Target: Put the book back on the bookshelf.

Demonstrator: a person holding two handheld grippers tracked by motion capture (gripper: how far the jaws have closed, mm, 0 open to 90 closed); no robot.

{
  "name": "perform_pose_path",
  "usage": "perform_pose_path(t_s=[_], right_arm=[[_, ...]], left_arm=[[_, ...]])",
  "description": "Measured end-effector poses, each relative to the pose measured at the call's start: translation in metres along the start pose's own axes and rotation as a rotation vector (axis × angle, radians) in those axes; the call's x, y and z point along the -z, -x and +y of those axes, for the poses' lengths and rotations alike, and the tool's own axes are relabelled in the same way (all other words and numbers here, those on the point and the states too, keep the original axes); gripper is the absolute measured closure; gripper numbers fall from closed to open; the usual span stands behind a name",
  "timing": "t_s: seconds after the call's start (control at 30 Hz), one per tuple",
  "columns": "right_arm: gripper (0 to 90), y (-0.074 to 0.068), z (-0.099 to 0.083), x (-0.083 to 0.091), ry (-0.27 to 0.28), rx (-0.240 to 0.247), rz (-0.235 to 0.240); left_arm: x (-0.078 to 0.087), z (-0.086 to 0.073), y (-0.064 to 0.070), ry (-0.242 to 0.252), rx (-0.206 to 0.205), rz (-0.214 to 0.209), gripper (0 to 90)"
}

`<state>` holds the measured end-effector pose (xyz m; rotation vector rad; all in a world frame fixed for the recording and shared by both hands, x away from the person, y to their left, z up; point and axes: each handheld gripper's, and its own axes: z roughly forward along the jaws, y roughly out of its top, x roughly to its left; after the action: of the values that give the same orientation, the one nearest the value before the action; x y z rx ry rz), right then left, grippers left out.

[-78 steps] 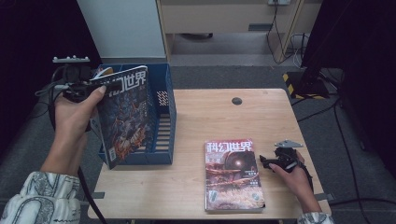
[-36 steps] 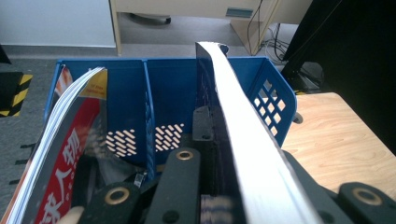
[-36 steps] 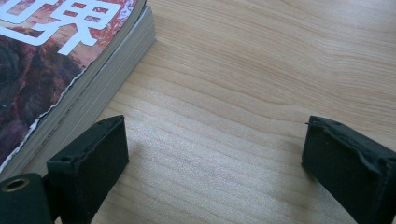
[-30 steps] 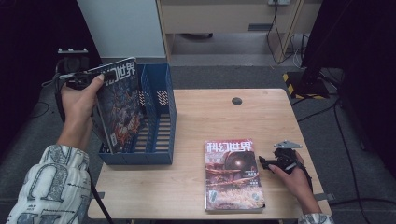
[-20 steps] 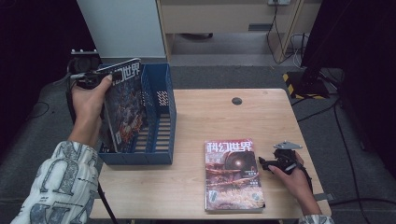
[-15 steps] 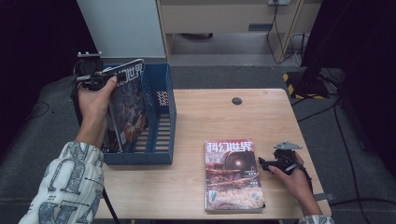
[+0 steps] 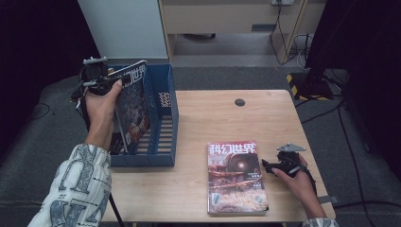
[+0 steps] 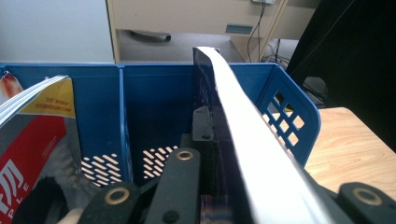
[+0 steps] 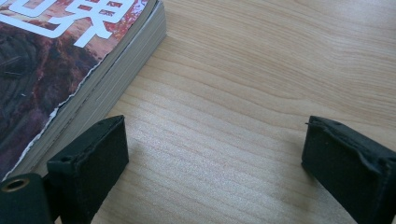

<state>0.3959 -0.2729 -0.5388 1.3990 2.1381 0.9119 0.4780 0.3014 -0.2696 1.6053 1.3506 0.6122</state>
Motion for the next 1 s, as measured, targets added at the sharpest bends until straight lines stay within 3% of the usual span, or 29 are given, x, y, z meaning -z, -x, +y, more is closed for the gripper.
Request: perform_pose_path(t_s=[0.37,1.0], right_arm=[[7.3,-0.001,-0.001,0.001,0.0,0.002,0.002],[7.3,-0.004,-0.002,0.002,-0.002,-0.003,0.003]], left_arm=[[-0.001,-0.016,-0.002,0.059,0.009,-0.012,82.3],[-0.001,-0.042,-0.005,0.139,-0.025,-0.01,82.1]])
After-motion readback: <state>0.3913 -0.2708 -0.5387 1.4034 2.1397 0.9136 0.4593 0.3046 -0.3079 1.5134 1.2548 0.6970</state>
